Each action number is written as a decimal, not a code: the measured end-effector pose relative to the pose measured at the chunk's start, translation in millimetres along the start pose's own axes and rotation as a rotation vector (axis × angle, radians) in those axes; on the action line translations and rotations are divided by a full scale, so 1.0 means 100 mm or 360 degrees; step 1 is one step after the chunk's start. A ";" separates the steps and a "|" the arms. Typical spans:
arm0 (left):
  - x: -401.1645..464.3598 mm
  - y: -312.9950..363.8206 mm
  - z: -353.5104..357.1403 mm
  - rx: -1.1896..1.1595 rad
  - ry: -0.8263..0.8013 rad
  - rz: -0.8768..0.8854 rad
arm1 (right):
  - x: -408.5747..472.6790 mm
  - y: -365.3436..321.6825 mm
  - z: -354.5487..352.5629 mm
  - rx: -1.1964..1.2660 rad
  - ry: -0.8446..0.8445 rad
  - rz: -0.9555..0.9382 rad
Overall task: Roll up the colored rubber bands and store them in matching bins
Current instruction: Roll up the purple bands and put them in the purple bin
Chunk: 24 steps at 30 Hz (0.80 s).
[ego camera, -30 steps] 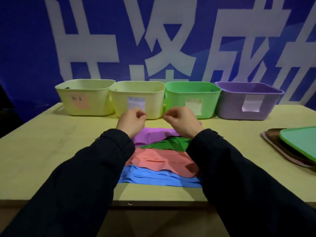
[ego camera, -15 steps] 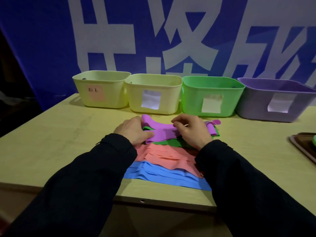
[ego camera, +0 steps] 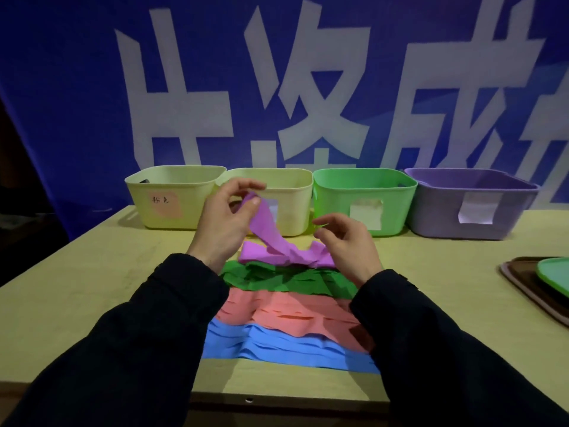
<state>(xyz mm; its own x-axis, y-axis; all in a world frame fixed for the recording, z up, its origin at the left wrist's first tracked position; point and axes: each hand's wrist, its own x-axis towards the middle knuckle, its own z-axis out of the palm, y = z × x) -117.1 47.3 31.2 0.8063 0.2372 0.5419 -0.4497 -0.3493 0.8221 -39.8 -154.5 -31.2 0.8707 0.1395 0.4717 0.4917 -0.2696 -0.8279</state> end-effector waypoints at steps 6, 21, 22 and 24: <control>0.11 0.42 0.19 -0.0296 -0.0160 0.0154 | 0.00 -0.35 -0.18 0.0475 -0.0070 -0.0048; 0.07 -0.31 0.89 -0.0909 -0.0186 -0.0601 | 0.02 -0.15 -0.05 0.0912 -0.0018 0.0277; 0.01 -0.41 0.92 -0.0992 -0.0225 -0.0687 | 0.00 -0.11 -0.02 0.0889 -0.0017 0.0286; -0.08 -0.54 0.95 -0.1051 -0.0262 -0.0786 | -0.02 -0.04 0.01 0.0848 -0.0057 0.0298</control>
<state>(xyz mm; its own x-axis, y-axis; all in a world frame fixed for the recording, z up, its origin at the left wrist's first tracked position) -62.4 -22.1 -33.8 0.9923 0.0704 0.1023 -0.1214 0.3744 0.9193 -43.2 -152.4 -29.2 0.9388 0.1703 0.2994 0.2589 0.2243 -0.9395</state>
